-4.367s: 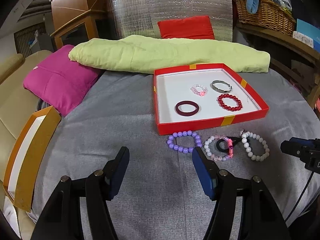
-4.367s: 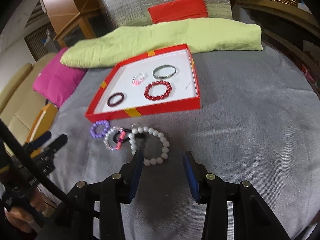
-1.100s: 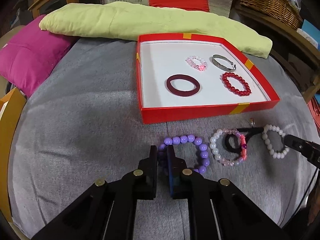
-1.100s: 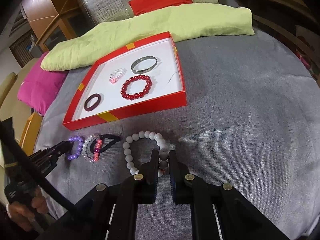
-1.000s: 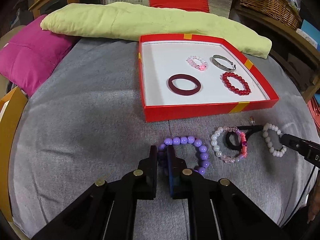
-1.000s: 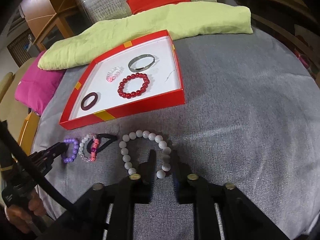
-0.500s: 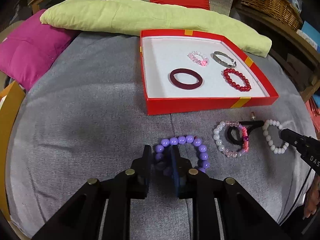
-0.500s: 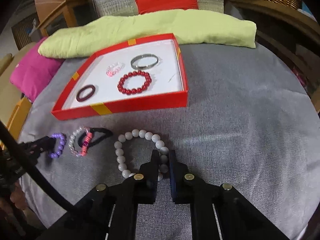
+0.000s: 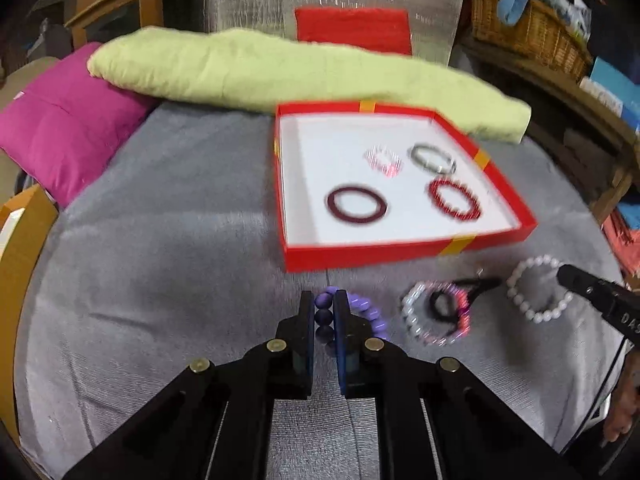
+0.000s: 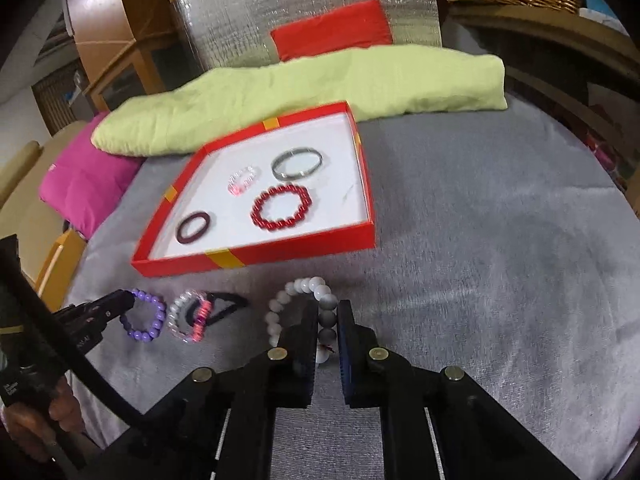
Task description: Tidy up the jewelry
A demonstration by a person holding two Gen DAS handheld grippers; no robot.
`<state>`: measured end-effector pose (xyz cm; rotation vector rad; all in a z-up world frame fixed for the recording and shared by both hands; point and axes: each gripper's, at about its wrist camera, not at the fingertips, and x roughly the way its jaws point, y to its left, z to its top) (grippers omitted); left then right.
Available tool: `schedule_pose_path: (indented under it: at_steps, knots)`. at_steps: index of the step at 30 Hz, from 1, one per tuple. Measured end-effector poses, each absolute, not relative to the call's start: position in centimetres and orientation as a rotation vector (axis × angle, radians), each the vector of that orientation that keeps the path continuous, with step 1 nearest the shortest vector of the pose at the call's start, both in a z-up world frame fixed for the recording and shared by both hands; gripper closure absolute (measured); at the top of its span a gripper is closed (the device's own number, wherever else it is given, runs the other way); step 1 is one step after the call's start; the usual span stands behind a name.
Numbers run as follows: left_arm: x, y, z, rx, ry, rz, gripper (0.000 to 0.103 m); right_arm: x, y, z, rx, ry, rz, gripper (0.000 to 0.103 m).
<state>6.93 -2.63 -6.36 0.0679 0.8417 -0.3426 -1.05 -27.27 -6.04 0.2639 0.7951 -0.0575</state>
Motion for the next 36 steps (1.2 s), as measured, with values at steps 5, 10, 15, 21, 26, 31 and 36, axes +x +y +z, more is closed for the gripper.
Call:
schedule_pose_path:
  at_steps: [5, 10, 15, 21, 26, 31, 36]
  knots:
    - [6.0, -2.2, -5.0, 0.067, 0.794, -0.347, 0.094, -1.6, -26.5, -4.7, 0.257, 0.719, -0.019, 0.093]
    - [5.9, -1.5, -4.3, 0.054, 0.777, -0.331, 0.094, -2.0, -25.5, -3.9, 0.243, 0.674, 0.015, 0.093]
    - [5.7, -1.6, -4.0, 0.082, 0.763, -0.293, 0.093, -2.1, -24.7, -3.6, 0.227, 0.651, 0.046, 0.093]
    - [6.1, -2.1, -4.4, 0.093, 0.777, -0.261, 0.093, -2.0, -24.2, -3.9, 0.219, 0.662, 0.053, 0.093]
    - [6.1, -2.4, -4.3, 0.109, 0.764, -0.236, 0.093, -2.0, -24.2, -3.9, 0.217, 0.667, 0.051, 0.093]
    - [6.1, -2.3, -4.1, 0.111, 0.753, -0.21, 0.093, -2.0, -24.2, -3.9, 0.215, 0.666, 0.054, 0.093]
    - [6.1, -2.3, -4.1, 0.121, 0.746, -0.196, 0.093, -2.1, -24.2, -3.8, 0.216, 0.664, 0.057, 0.093]
